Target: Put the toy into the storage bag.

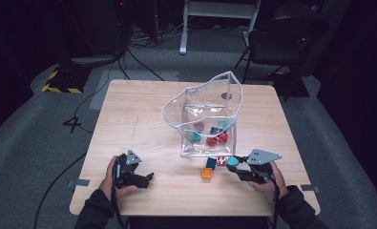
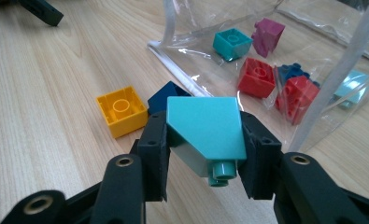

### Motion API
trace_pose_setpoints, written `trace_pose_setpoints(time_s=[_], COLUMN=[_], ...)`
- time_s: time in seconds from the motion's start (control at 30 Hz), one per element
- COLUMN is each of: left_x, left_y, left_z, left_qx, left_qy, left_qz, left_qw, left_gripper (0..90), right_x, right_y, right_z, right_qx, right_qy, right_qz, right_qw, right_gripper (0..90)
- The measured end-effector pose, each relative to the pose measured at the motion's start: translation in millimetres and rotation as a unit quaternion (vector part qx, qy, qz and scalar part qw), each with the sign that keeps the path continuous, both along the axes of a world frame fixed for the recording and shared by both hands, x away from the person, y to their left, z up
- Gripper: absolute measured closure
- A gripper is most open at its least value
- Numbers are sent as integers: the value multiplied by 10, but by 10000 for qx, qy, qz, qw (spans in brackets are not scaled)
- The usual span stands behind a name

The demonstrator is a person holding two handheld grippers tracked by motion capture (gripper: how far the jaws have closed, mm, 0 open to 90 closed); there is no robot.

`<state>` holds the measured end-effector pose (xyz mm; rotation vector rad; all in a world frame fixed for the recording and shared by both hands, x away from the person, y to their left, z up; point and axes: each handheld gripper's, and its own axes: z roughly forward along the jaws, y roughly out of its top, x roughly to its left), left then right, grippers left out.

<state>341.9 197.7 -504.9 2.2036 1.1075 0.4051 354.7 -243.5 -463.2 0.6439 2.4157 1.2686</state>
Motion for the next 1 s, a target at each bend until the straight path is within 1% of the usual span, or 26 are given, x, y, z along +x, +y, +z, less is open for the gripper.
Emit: trace_pose_setpoints(time_s=[0.3, 0.6, 1.0], left_x=[0, 0, 0], left_y=[0, 0, 0], left_z=[-1, -1, 0], left_qx=[-8, -7, -2], left_qy=[-3, -4, 0], left_qz=[0, -1, 2], left_qw=[10000, 10000, 10000], left_gripper=[6, 6, 6], right_x=[-8, 1, -20], right_y=[-57, -102, -167], right_z=[138, 292, 626], right_qx=[159, 217, 418], right_qy=[-105, -260, -560], right_qz=[-71, -171, -256], right_qw=[9998, 9993, 9972], right_gripper=[593, 593, 593])
